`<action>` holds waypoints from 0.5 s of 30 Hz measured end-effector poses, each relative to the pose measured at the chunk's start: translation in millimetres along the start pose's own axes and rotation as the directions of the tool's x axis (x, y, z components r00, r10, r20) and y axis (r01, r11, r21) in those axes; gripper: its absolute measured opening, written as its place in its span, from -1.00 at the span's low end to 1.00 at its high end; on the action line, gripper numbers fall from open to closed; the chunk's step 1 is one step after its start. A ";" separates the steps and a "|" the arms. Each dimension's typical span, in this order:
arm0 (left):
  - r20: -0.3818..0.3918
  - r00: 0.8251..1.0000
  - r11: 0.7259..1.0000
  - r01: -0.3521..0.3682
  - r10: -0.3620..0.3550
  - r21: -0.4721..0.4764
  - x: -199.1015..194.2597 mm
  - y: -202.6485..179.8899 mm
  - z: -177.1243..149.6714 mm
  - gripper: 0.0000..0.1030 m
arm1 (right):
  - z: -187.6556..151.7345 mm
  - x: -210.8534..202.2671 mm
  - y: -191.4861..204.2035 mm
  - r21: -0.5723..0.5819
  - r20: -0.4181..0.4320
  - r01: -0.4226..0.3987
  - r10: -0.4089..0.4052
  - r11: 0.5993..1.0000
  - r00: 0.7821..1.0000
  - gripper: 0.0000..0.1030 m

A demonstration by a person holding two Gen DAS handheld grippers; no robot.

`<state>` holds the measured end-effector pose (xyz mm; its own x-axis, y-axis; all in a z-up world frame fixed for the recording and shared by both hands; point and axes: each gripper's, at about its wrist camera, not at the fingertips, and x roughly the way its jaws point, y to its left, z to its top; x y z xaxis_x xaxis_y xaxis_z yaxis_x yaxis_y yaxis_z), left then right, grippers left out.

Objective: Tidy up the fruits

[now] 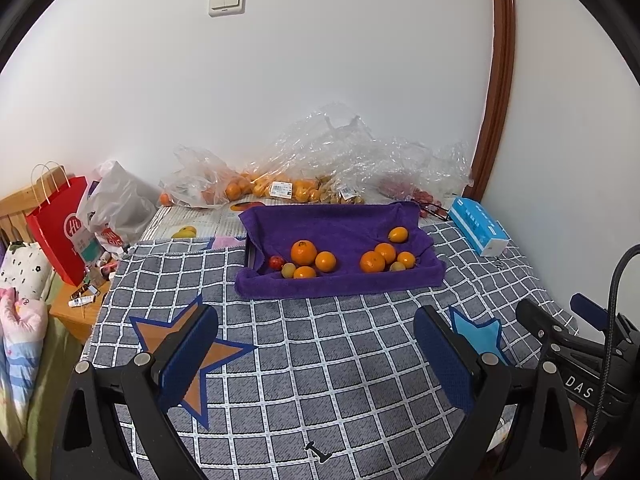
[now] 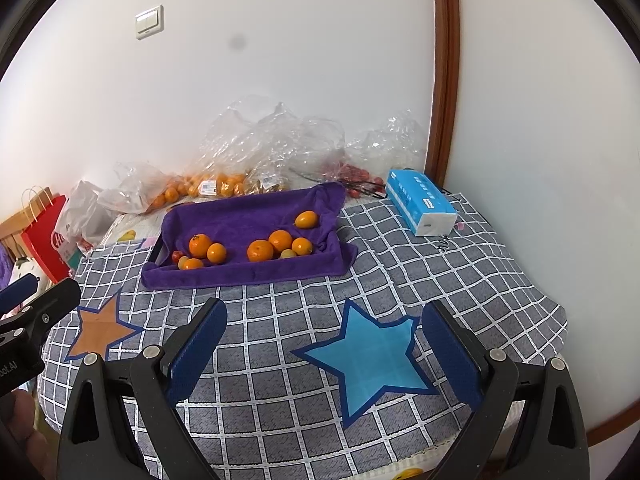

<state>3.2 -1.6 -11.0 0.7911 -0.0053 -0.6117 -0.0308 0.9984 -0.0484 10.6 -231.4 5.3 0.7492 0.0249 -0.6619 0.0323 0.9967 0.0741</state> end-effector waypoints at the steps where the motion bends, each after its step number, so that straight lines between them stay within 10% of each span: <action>1: 0.000 1.000 1.000 -0.001 0.001 -0.001 -0.6 -0.1 0.7 0.92 | 0.0 0.0 0.2 0.000 0.000 0.000 0.000 1.000 1.000 0.89; 15: 0.002 1.000 1.000 0.002 -0.002 -0.002 -1.8 0.8 2.0 0.92 | 0.3 -0.2 0.5 0.002 0.001 -0.003 0.003 1.000 1.000 0.89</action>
<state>3.0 -0.7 -8.4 0.7924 -0.0066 -0.6100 -0.0307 0.9982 -0.0507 10.7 -230.9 5.7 0.7496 0.0275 -0.6613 0.0316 0.9965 0.0773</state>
